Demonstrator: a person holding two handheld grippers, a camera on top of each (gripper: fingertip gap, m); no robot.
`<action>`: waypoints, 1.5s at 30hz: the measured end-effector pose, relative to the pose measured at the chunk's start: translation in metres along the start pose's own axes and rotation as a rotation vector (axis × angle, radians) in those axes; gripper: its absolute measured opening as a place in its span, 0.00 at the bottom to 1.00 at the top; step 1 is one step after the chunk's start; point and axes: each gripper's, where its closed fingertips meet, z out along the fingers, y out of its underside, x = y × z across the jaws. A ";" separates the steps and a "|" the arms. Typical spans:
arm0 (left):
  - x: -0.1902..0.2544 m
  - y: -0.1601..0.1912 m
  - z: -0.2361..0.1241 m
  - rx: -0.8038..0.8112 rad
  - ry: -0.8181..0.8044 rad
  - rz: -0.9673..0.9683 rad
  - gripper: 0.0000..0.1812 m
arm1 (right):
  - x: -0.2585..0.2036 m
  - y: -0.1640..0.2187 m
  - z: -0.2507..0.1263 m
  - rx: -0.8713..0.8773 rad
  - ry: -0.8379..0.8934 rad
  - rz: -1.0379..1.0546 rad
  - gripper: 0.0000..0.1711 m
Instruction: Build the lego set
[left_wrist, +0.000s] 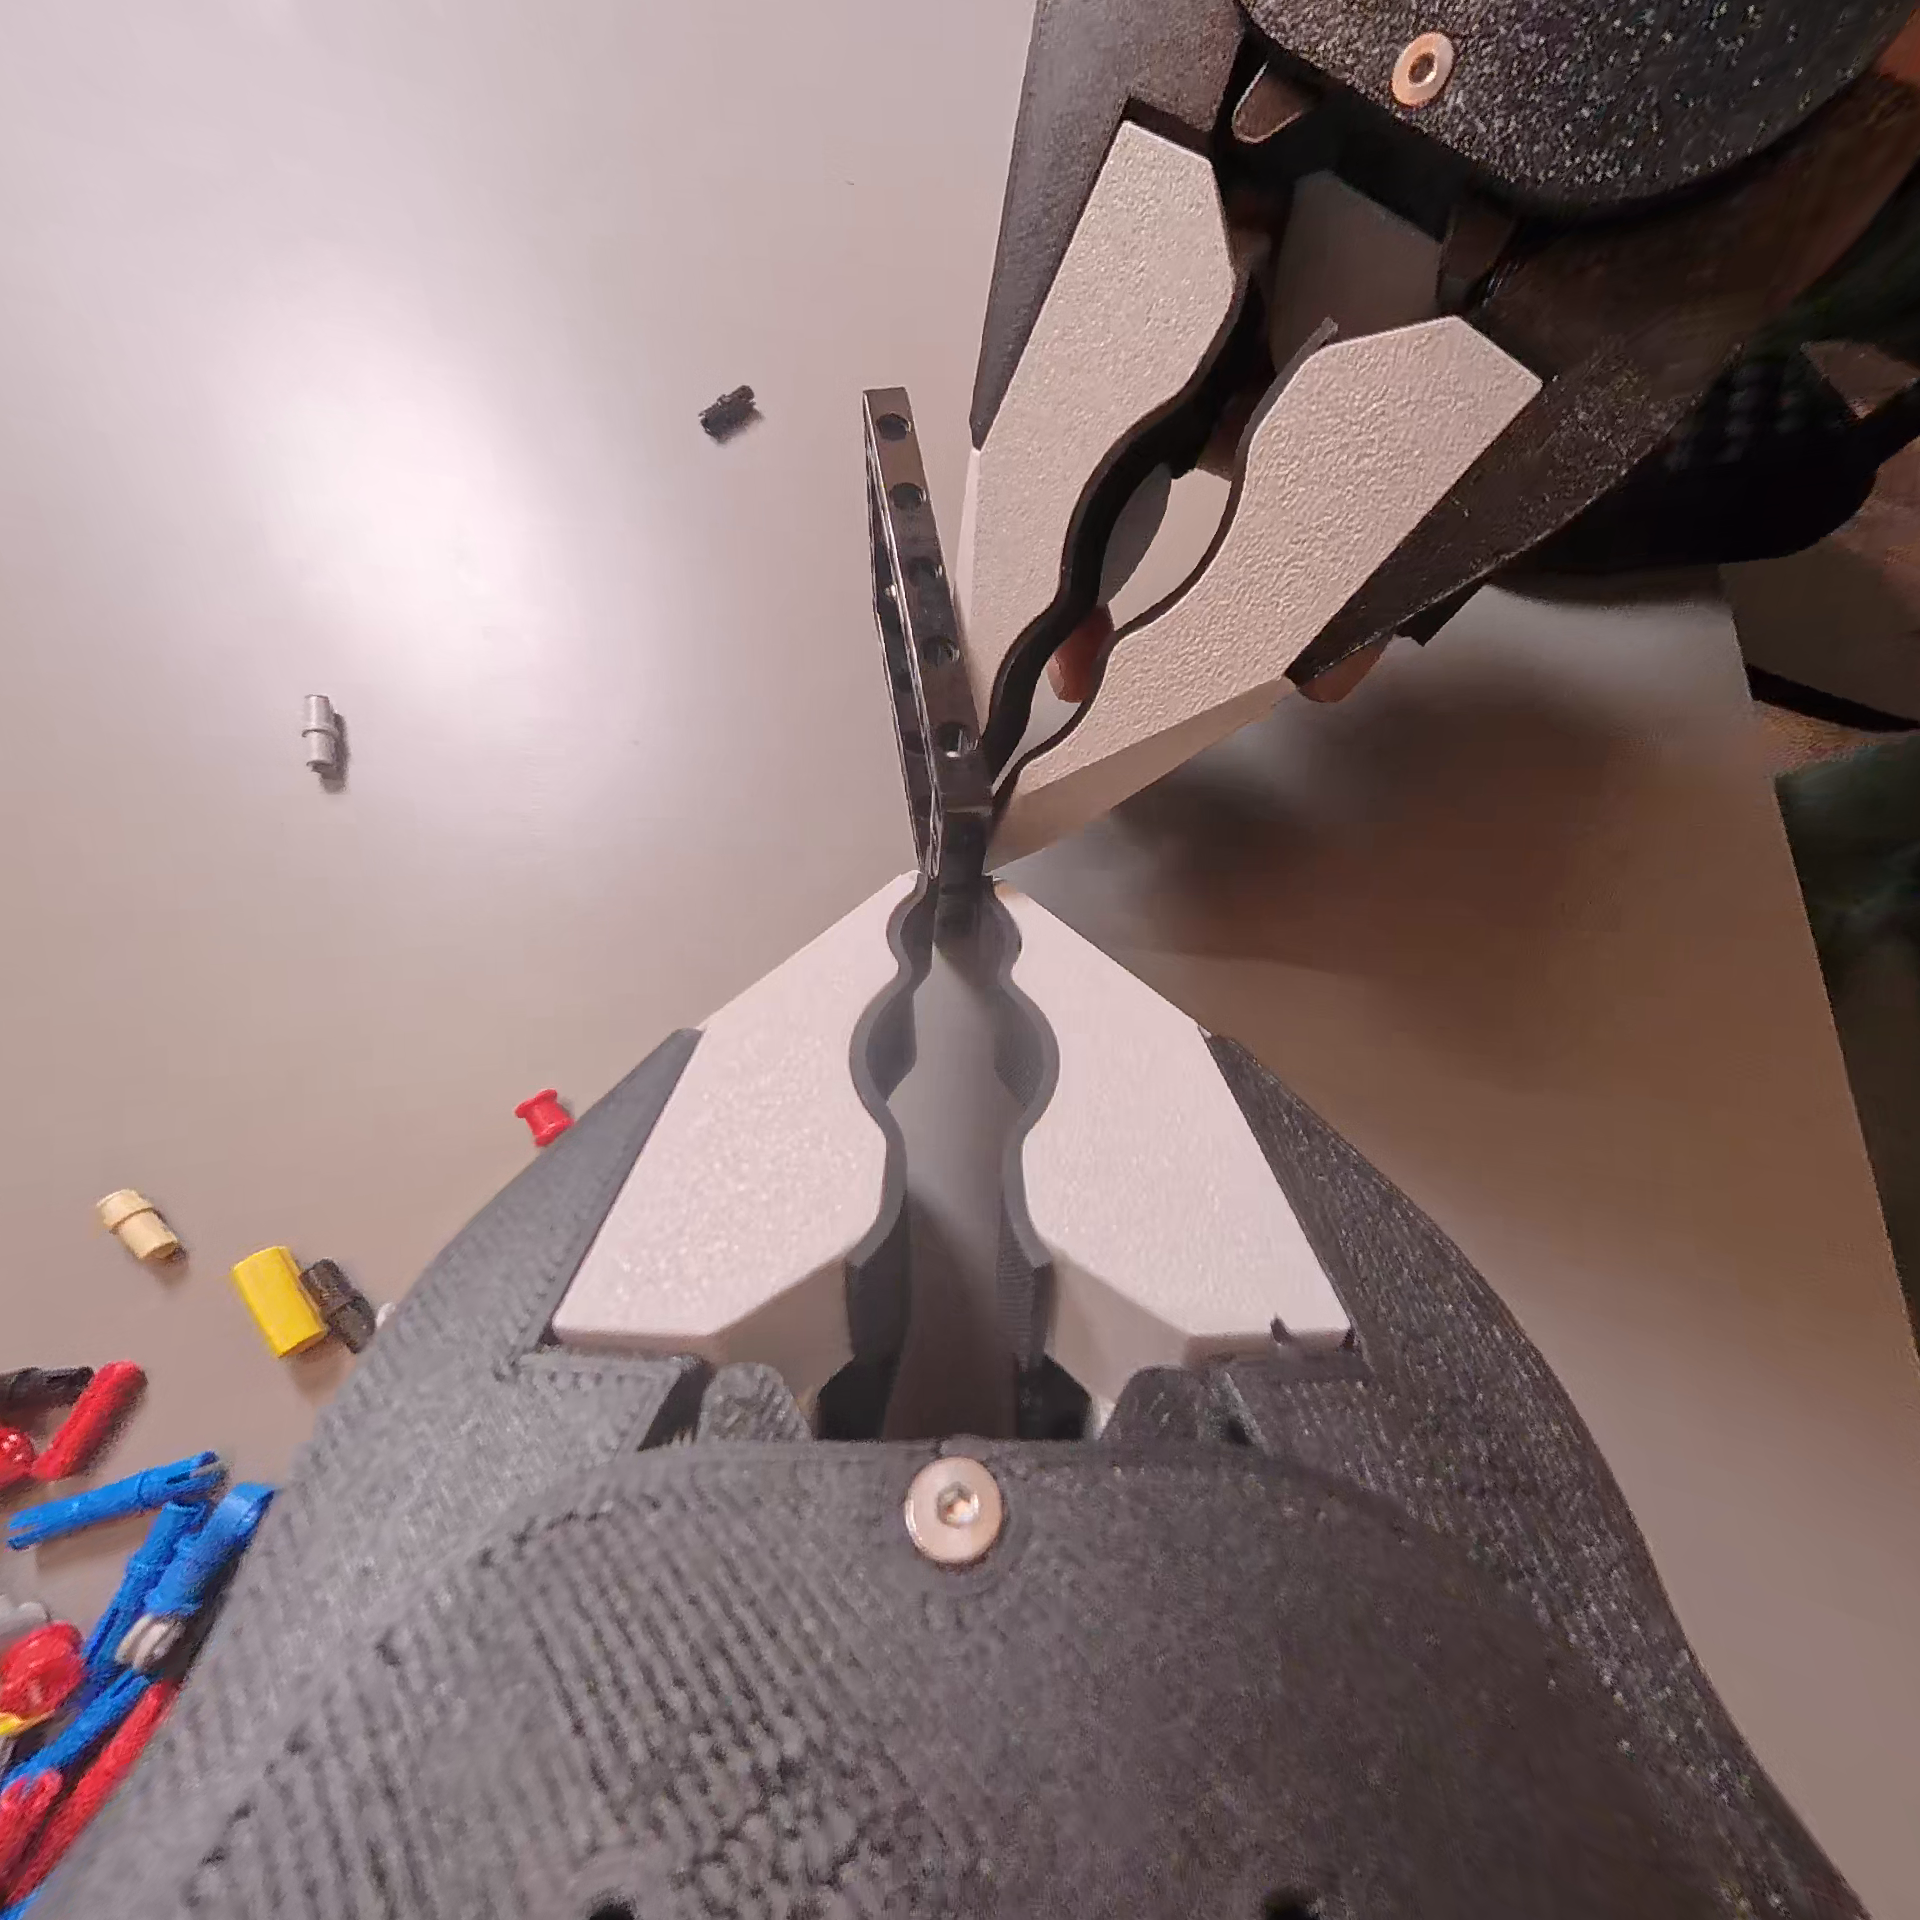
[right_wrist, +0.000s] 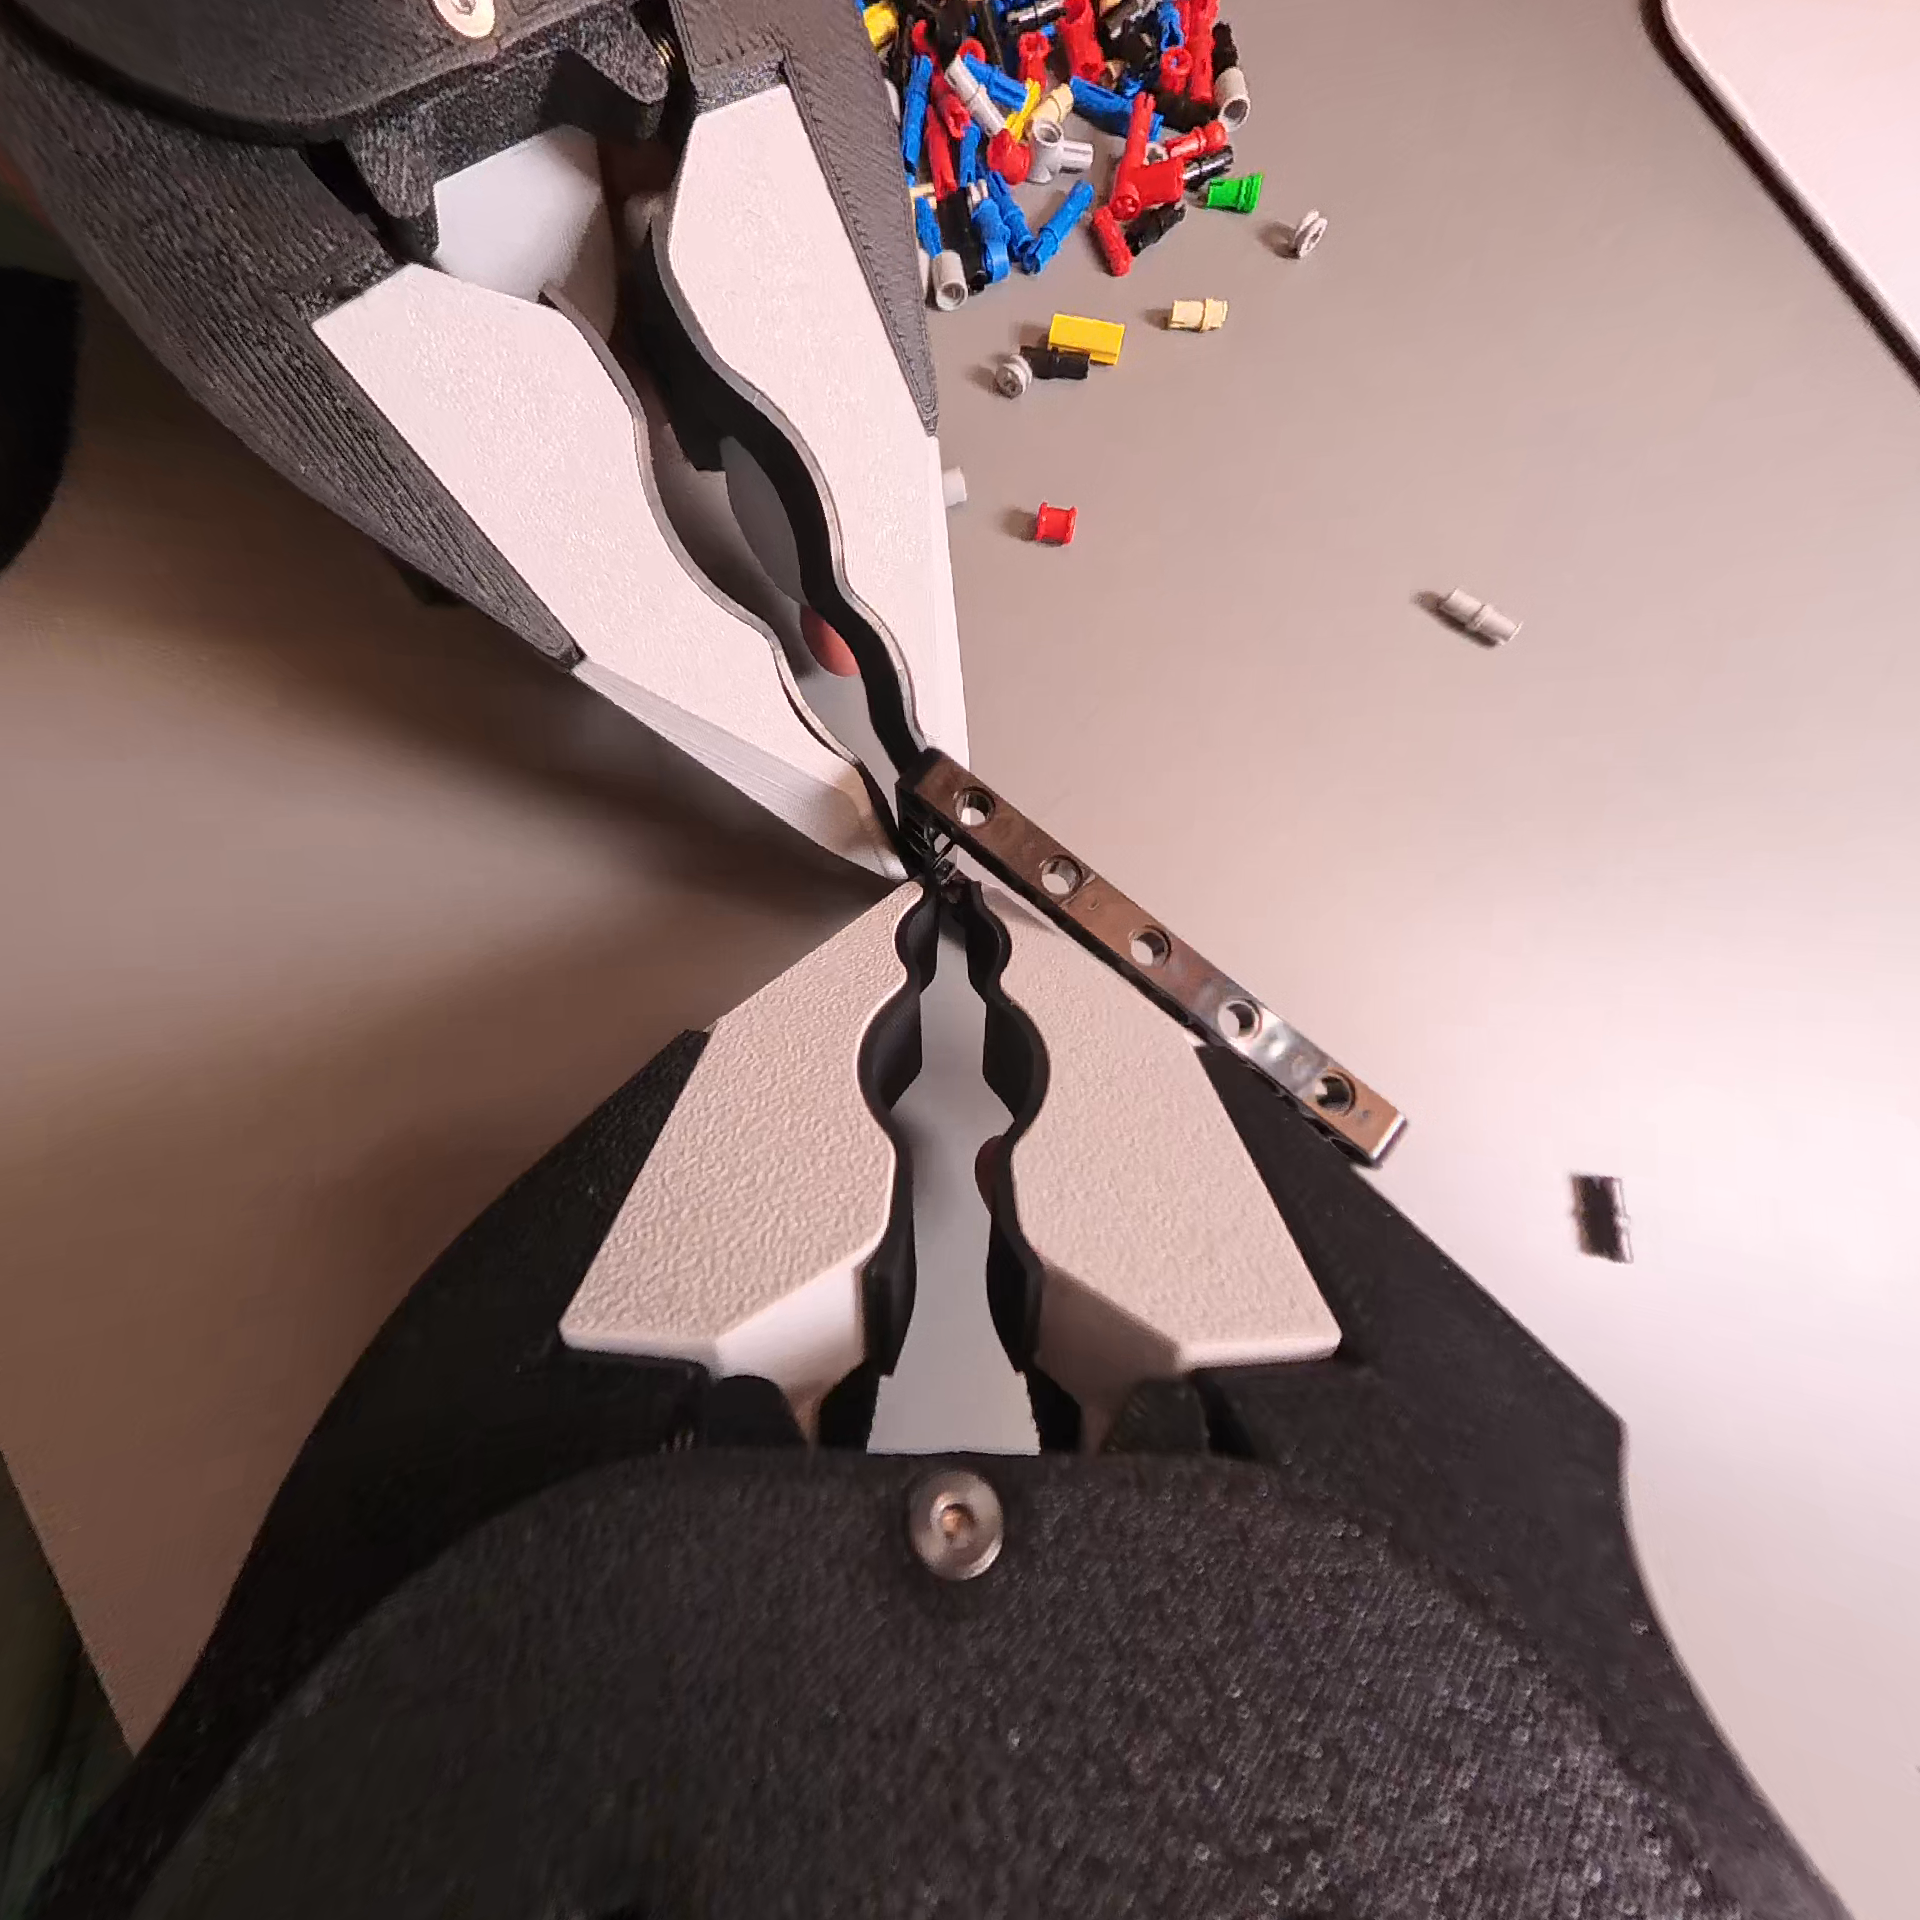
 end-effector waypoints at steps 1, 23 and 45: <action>-0.002 0.000 0.000 0.001 0.009 -0.010 0.03 | 0.001 -0.001 0.000 -0.004 -0.019 0.016 0.01; -0.010 -0.001 0.000 -0.009 0.012 0.018 0.03 | 0.008 -0.006 0.003 0.124 -0.020 -0.018 0.01; -0.013 0.000 -0.001 -0.018 0.025 0.019 0.03 | 0.009 -0.003 0.011 -0.032 -0.023 -0.174 0.02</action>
